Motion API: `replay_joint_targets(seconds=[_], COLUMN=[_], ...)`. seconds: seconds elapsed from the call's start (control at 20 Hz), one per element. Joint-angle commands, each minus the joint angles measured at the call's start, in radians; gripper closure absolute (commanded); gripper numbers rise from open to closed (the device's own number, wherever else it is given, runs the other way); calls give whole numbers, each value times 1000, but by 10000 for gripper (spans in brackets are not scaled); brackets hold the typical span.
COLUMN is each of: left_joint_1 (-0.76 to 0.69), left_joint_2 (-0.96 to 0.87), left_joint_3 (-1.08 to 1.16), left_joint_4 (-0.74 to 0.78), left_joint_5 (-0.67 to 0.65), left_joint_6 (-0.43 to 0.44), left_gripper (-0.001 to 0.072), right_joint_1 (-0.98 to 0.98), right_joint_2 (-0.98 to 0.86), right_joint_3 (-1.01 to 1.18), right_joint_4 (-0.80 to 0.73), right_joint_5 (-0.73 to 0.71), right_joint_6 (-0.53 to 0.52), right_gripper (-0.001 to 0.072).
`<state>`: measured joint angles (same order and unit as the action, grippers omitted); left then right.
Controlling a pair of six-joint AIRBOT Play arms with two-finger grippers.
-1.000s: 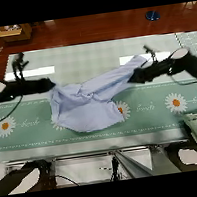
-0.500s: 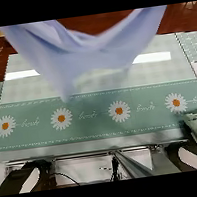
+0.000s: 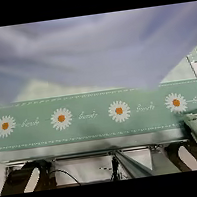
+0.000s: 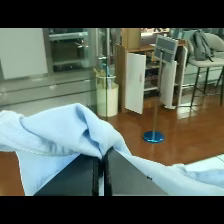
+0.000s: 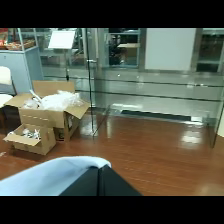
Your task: Fold the shirts.
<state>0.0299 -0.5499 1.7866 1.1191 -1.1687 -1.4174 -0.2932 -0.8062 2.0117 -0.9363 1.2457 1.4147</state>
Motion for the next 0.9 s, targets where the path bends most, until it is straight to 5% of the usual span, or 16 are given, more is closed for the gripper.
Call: replay_joint_targets(seconds=[0.0,0.25,0.45,0.65,0.85], left_joint_1=[1,2,21,22,21], left_joint_2=[95,130,54,5,-89], left_joint_3=[10,17,-22,-285,-631], left_joint_4=[14,-62,-31,43,43], left_joint_5=[-170,-364,-672,-654,-333], left_joint_6=[-151,-323,-302,-210,-101], left_gripper=[683,683,683,683,681], right_joint_1=[-6,-6,8,24,24], right_joint_2=[72,95,31,-72,-250], right_joint_3=[13,17,-6,-191,-434], right_joint_4=[-63,-169,-282,-289,-243], right_joint_5=[107,364,611,610,524], right_joint_6=[74,93,85,59,35], right_gripper=[680,681,682,682,681])
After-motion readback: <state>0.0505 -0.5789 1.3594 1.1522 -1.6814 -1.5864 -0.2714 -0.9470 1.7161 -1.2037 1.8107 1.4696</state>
